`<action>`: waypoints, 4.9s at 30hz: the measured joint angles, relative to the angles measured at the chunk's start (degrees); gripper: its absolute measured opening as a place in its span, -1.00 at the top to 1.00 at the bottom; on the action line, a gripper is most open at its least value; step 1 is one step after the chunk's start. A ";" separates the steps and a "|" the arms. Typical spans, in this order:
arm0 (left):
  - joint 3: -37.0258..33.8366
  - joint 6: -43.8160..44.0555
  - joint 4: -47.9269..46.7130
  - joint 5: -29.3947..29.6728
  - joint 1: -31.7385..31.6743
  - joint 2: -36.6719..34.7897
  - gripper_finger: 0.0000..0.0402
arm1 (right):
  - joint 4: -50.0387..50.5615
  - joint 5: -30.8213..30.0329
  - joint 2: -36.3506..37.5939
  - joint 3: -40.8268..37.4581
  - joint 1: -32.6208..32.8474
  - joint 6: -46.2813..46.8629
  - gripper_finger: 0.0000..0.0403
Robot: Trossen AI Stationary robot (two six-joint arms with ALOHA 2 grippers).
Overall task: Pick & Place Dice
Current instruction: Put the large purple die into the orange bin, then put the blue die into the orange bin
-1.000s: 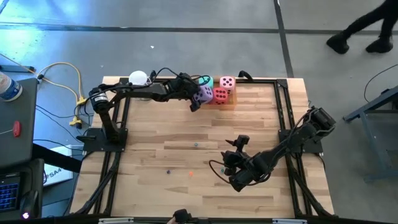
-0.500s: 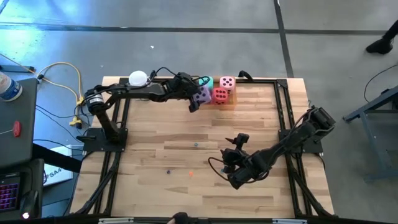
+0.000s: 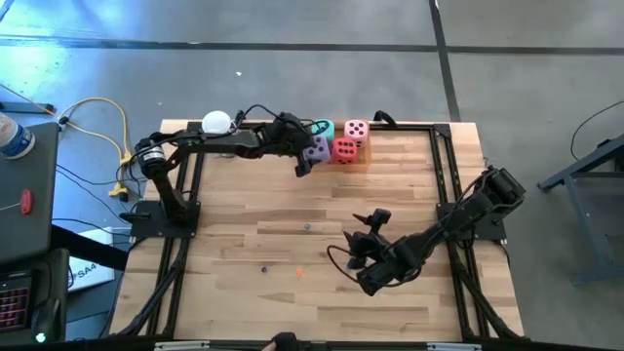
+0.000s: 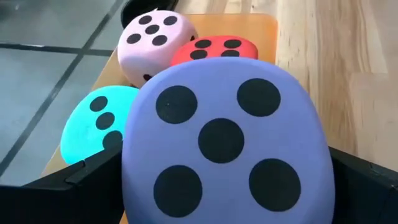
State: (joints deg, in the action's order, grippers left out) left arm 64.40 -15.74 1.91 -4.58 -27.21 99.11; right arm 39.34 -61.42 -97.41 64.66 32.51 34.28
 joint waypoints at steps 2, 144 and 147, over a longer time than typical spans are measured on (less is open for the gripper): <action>0.02 -0.06 -0.34 -0.17 -0.27 0.03 -0.99 | -0.05 0.26 0.00 0.00 0.00 0.00 -0.36; -7.67 15.14 -39.35 -0.34 12.08 -28.74 -0.99 | -52.40 12.91 13.13 -23.20 -23.86 -33.84 -0.36; -12.72 21.02 -38.50 4.41 16.86 -32.62 -0.99 | -52.47 14.03 15.68 -26.53 -21.11 -29.37 -0.36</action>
State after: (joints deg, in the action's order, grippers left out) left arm 51.68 5.28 -36.59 -0.17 -10.35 66.48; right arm -13.13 -47.39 -81.73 38.13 11.40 4.91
